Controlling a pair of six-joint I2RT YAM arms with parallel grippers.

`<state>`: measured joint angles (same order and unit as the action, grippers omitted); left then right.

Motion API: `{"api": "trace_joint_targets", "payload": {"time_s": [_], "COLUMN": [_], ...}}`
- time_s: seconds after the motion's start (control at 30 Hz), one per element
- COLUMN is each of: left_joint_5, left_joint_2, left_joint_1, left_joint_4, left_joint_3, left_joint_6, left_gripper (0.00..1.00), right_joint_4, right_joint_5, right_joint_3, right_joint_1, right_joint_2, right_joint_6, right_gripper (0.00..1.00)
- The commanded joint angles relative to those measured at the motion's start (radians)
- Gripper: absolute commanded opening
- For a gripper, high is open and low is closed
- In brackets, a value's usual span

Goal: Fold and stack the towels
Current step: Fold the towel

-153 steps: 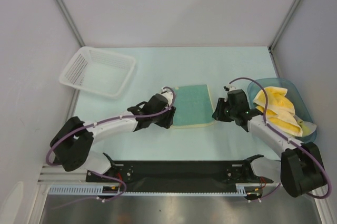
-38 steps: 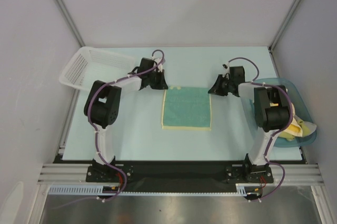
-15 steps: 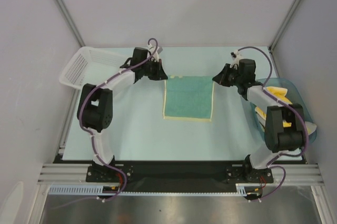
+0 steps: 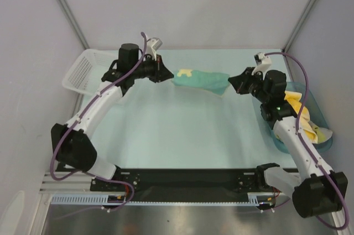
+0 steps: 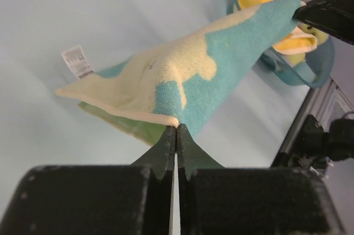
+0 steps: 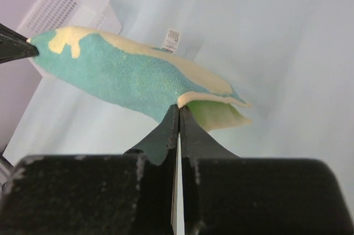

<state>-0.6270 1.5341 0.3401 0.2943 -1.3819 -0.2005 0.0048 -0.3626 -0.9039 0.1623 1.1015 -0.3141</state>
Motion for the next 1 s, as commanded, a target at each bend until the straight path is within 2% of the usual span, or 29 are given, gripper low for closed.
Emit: {"api": "trace_joint_targets", "payload": {"time_s": [0.0,0.1,0.27,0.4,0.5,0.6,0.7,0.8,0.83,0.87,0.97], "left_joint_5": [-0.010,0.045,0.160,0.240,0.245,0.218,0.181,0.161,0.159,0.159,0.154], "left_joint_2": [-0.127,-0.210,-0.363,-0.298,-0.183,-0.086,0.065,0.248,0.353,0.397,0.561], "left_joint_1": [0.062,0.120,0.175,0.171,0.157,0.119,0.080,0.060,0.054,0.050,0.016], "left_joint_4": [0.097,0.137,0.178,0.206,0.163,0.090,0.022,0.016,0.035,0.072,0.092], "left_joint_3": [0.069,0.121,0.208,0.198,0.190,0.196,0.169,0.054,-0.039,-0.090,-0.267], "left_joint_6": [0.023,0.012,-0.089,-0.112,-0.102,-0.102,-0.083,-0.017,0.002,0.012,0.023], "left_gripper": [0.00,0.00,0.00,0.00,0.01,0.01,0.02,0.04,0.06,0.06,0.08], "right_joint_4": [-0.113,-0.173,-0.278,-0.186,-0.053,0.058,0.274,0.421,0.438,0.449,0.440], "right_joint_5": [0.057,0.097,0.177,0.182,0.142,0.172,0.174,0.163,0.159,0.149,0.134], "right_joint_3": [0.046,0.071,0.103,0.158,0.224,0.278,0.299,0.251,0.219,0.185,0.044], "right_joint_1": [0.046,0.092,0.144,0.149,0.158,0.164,0.160,0.140,0.131,0.123,0.095], "right_joint_2": [-0.127,-0.247,-0.413,-0.408,-0.306,-0.160,0.021,0.251,0.320,0.428,0.599], "right_joint_6": [0.035,0.041,0.014,-0.032,-0.057,-0.066,-0.071,-0.069,-0.065,-0.059,-0.040], "right_gripper": [0.00,0.00,0.00,0.00,0.00,0.00,0.00,0.00,0.00,0.00,0.01]}}
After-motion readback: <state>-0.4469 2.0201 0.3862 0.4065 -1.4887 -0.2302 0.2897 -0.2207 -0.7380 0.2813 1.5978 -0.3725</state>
